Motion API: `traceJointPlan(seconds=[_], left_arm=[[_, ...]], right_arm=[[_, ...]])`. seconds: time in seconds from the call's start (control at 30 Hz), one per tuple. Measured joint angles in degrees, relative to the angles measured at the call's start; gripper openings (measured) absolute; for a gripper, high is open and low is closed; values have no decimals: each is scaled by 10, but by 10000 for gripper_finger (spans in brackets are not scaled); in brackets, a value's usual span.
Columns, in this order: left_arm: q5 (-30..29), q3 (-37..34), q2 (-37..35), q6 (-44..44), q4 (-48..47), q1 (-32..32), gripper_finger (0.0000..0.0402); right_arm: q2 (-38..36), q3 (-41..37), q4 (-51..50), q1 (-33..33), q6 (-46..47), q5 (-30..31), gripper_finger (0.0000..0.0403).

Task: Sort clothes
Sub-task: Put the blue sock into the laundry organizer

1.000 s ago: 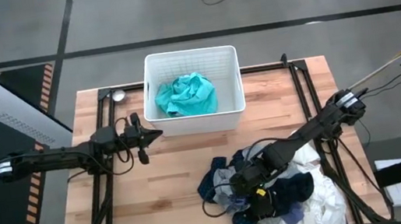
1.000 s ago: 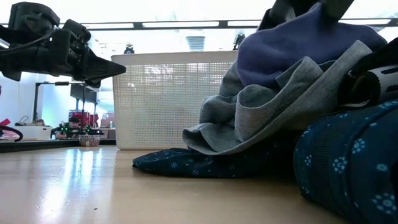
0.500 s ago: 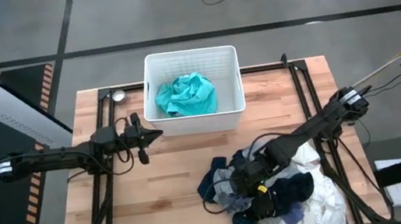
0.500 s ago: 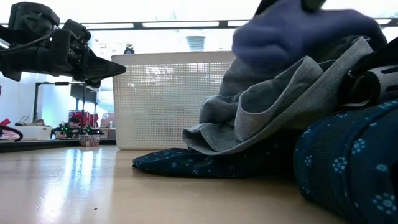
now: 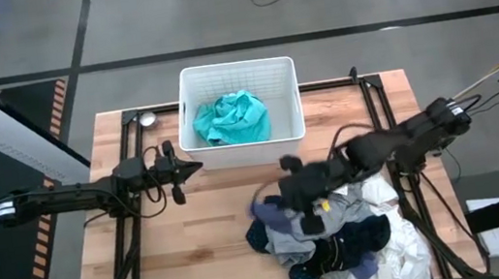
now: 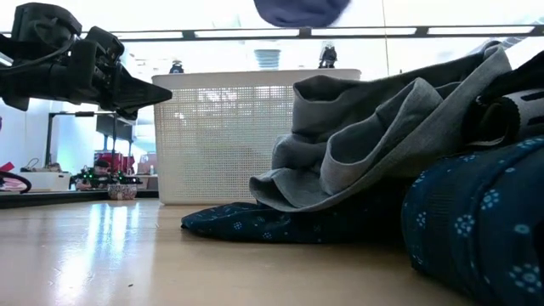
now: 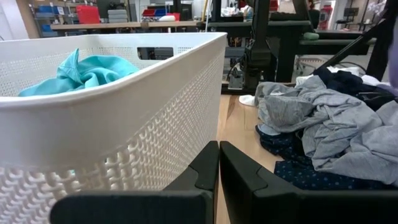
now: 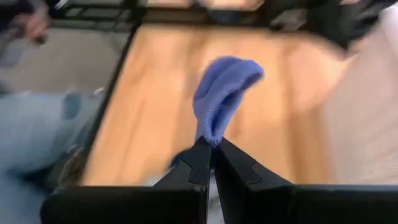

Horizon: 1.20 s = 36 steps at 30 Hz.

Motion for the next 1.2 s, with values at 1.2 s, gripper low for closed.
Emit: traceJointPlan(seconds=[1.2], left_arm=[[0, 0, 0, 46, 17, 0, 1]], right_arm=[[2, 109, -7, -324, -189, 29, 0]])
